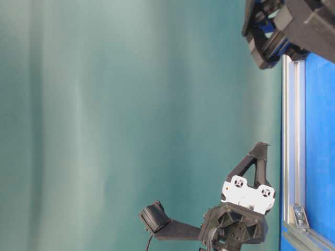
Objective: Insert the wire through the string loop located on the left side.
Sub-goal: 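Open the right gripper and lower it over the black cable plug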
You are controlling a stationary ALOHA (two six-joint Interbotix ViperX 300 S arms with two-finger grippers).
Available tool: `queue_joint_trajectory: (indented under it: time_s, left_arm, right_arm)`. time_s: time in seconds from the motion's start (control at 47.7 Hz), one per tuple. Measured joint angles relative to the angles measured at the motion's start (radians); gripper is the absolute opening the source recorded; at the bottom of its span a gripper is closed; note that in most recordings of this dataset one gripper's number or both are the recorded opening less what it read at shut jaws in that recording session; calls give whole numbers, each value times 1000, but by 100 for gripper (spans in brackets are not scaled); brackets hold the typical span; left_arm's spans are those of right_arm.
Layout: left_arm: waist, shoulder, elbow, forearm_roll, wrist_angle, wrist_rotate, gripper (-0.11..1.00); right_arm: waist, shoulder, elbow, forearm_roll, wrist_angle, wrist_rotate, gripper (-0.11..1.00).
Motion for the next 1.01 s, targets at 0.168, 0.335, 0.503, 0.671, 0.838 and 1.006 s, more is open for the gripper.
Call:
queue_joint_trajectory:
  time_s: [0.168,0.335,0.503,0.671,0.838,1.006]
  left_arm:
    - [-6,-5,0,28,2,18,0]
    - [-8,-5,0,29,2,20,0]
    - [-8,-5,-2,29,2,20,0]
    - [-9,-5,0,29,2,20,0]
    - [-8,-5,0,29,2,18,0]
    - [-9,-5,-2,29,0,20,0]
  right_arm:
    - [2,-21,-9,0,28,9,-2]
    - [3,-21,-18,0,61,20,-2]
    - [3,-21,-18,0,66,48,-2]
    - [6,-23,-18,-2,64,67,5]
    - [14,-21,-20,0,66,92,44]
    - [17,-23,-18,6,66,118,90]
